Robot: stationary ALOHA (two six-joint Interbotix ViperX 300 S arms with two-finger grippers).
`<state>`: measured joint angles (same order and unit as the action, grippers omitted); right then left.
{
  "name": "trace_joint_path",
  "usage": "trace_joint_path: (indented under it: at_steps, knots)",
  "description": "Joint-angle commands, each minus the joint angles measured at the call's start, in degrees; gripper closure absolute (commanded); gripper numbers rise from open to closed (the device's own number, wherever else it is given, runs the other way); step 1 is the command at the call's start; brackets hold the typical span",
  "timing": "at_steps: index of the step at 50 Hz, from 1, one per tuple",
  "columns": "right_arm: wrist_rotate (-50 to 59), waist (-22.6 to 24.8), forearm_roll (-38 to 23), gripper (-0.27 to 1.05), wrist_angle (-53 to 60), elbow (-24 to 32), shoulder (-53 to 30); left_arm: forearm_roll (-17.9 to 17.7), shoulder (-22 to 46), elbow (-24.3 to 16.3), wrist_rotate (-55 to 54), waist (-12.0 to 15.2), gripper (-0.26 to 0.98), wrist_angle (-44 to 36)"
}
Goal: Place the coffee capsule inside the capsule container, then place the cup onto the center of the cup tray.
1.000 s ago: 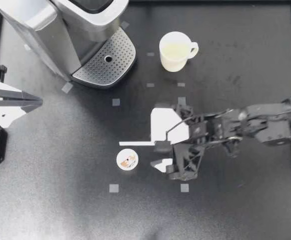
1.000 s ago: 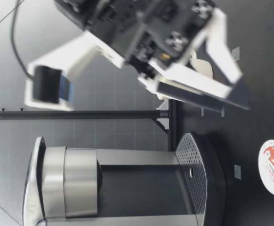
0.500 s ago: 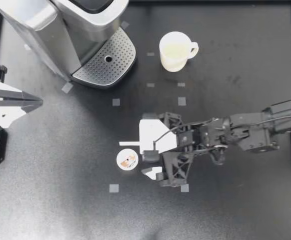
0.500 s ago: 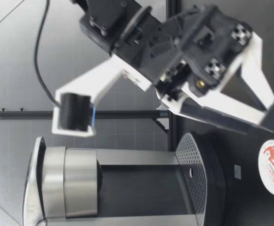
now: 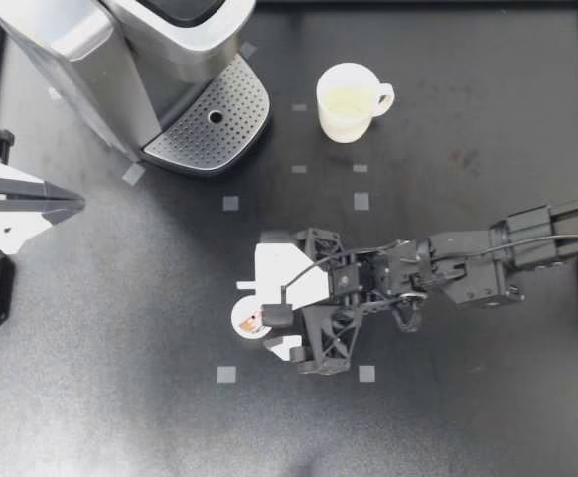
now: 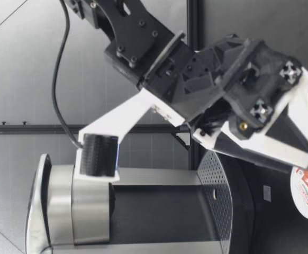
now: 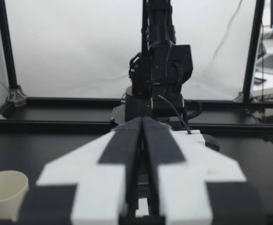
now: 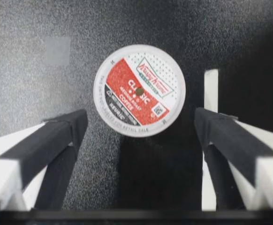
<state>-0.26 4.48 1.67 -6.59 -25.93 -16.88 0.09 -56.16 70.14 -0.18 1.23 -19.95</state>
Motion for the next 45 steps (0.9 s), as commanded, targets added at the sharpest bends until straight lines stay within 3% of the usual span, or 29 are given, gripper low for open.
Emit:
trace_joint_path:
  at_steps: [1, 24, 45]
  knots:
    - [0.00, 0.35, -0.09, -0.20, 0.53, 1.67, 0.79, 0.00, 0.18, -0.62, 0.09, 0.09, 0.60, -0.26]
    - [-0.18, 0.35, -0.26, -0.17, 0.44, 4.57, -1.67, 0.00, 0.09, -0.53, 0.70, 0.09, 0.60, 0.00]
    - [-0.09, 0.35, -0.35, 0.15, 0.18, 4.92, -2.20, 0.00, -0.53, -0.09, 0.18, 0.09, 0.60, 0.00]
